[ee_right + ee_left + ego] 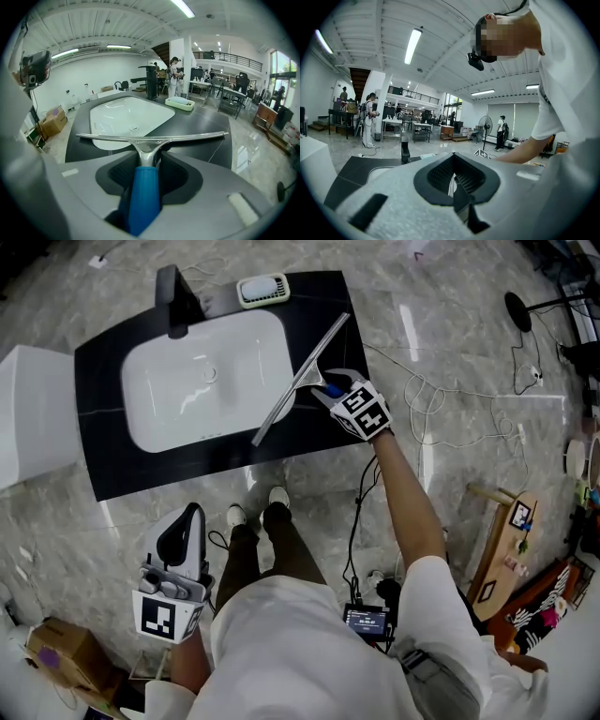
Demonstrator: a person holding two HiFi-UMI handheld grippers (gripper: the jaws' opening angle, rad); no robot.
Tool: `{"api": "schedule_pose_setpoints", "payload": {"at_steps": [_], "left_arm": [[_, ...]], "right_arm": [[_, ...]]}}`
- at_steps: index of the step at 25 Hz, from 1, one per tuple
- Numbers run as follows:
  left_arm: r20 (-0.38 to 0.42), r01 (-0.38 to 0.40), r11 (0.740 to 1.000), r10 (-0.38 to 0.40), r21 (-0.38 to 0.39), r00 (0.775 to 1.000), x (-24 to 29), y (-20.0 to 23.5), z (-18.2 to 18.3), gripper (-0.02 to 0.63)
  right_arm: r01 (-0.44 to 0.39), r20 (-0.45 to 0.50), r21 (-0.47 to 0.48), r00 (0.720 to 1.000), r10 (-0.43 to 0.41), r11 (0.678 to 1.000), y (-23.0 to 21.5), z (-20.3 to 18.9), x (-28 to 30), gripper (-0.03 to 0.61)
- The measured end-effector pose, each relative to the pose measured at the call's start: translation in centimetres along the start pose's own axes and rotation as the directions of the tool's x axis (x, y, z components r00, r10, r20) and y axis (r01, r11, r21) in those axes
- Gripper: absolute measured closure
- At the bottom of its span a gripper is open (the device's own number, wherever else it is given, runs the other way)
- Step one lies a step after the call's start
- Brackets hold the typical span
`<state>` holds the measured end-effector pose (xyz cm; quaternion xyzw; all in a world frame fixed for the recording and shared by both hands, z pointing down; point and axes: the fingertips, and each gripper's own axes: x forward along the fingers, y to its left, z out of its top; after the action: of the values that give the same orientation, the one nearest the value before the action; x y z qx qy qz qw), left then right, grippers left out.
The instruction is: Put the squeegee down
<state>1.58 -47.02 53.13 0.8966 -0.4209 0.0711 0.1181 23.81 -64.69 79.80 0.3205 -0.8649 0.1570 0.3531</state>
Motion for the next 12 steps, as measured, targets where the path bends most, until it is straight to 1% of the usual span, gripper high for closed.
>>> {"api": "schedule_pose_setpoints", "payload": {"at_steps": [6, 10, 12], "left_arm": [[0.006, 0.005, 1.000, -0.005, 0.010, 1.000, -0.2, -0.3, 0.4, 0.617], [0.018, 0.012, 1.000, -0.012, 0.015, 1.000, -0.3, -0.6, 0.8, 0.617], [0.025, 0.016, 1.000, -0.016, 0.020, 1.000, -0.5, -0.6, 1.2, 0.617]], "right_arm": [[0.021, 0.024, 0.007, 0.999, -0.021, 1.000, -0.1, 0.6, -1.0, 0.389], [0.058, 0.064, 0.013, 0.996, -0.058, 0.998, -0.6, 1.9, -2.8, 0.383], [0.076, 0.101, 0.018, 0.992, -0.078, 0.997, -0.4, 3.1, -4.0, 0.385]]}}
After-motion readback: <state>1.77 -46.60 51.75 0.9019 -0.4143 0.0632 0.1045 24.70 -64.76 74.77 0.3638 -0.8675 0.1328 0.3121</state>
